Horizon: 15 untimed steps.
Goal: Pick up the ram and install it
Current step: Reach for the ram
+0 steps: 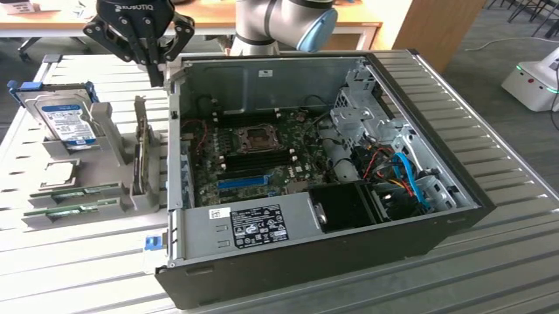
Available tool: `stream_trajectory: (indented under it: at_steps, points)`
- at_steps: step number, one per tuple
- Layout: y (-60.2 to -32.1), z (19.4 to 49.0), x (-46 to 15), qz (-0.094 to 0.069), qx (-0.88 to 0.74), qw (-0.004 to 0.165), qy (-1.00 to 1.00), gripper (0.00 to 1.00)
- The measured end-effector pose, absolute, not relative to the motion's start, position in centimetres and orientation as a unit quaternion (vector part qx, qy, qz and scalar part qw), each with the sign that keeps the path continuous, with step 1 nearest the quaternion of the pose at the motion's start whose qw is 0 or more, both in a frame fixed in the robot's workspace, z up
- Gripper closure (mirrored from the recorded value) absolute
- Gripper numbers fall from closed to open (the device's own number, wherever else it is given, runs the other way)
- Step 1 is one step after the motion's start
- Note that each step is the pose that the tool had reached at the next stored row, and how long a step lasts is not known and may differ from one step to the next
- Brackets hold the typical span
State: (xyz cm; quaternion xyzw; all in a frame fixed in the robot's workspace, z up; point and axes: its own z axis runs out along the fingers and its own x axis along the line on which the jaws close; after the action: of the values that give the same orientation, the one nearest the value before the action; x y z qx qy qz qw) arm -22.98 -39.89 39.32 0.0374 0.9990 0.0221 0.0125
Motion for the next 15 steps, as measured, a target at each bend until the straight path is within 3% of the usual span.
stream_trajectory:
  at_steps: [15]
  points:
    - [-39.9,39.3,-24.9,0.022,0.037,0.012,0.999,0.89]
